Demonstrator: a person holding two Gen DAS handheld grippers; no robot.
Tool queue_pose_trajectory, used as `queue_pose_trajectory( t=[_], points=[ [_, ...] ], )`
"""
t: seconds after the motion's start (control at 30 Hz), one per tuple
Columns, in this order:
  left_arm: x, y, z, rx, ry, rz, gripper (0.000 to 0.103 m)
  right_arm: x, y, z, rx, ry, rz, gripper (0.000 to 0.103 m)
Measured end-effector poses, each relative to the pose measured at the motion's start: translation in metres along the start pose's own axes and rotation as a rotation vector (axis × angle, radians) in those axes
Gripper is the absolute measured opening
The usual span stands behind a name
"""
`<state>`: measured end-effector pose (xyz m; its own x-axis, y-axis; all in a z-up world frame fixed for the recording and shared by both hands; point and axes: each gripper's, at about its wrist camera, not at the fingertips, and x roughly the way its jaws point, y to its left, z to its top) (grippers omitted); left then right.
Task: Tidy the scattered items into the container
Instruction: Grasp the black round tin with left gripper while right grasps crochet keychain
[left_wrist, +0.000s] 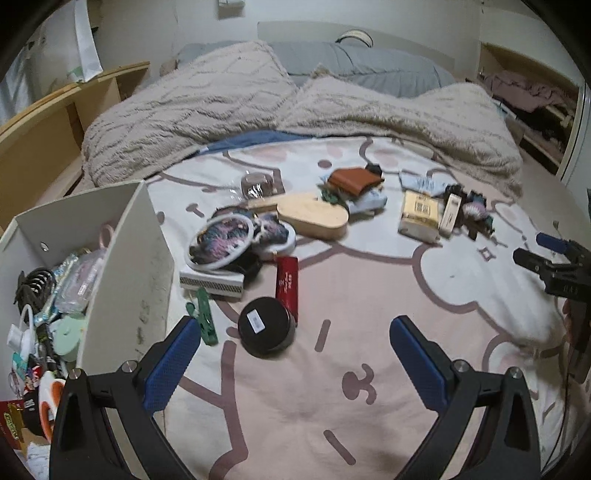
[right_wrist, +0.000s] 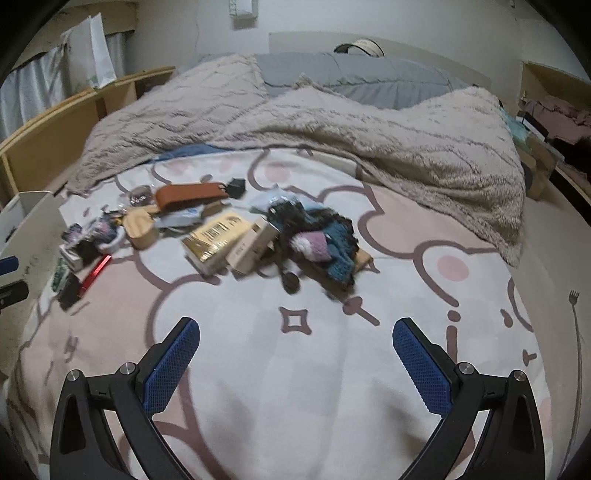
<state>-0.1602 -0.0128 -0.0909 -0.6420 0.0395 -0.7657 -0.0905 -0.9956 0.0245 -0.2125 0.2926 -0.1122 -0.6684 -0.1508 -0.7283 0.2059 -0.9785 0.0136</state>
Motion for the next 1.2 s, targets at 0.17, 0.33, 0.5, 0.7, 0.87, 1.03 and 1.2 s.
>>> queue_pose_trajectory(
  t=[0.17, 0.33, 0.5, 0.7, 0.87, 1.03, 1.2],
  points=[
    [0.02, 0.004, -0.005, -0.003, 0.034, -0.002, 0.101, 0.021, -0.005, -0.005, -0.007, 0.045, -0.015, 0.103],
    [0.041, 0.009, -0.005, -0.03, 0.066, -0.002, 0.101, 0.037, -0.008, -0.008, 0.002, 0.079, -0.002, 0.103],
    [0.059, 0.012, -0.007, -0.029, 0.092, 0.012, 0.097, 0.045, -0.011, -0.006, 0.01, 0.078, 0.021, 0.103],
    [0.075, 0.023, -0.012, -0.055, 0.122, 0.047, 0.097, 0.051, -0.022, 0.008, 0.048, 0.048, 0.027, 0.103],
    [0.075, 0.025, -0.011, -0.054, 0.098, 0.052, 0.092, 0.057, -0.03, 0.022, 0.071, -0.007, 0.019, 0.088],
    [0.079, 0.027, -0.013, -0.061, 0.114, 0.034, 0.07, 0.071, -0.029, 0.029, 0.063, -0.007, -0.013, 0.057],
    [0.078, 0.023, -0.011, -0.046, 0.122, 0.002, 0.051, 0.082, -0.03, 0.026, 0.058, 0.015, 0.008, 0.032]
  ],
)
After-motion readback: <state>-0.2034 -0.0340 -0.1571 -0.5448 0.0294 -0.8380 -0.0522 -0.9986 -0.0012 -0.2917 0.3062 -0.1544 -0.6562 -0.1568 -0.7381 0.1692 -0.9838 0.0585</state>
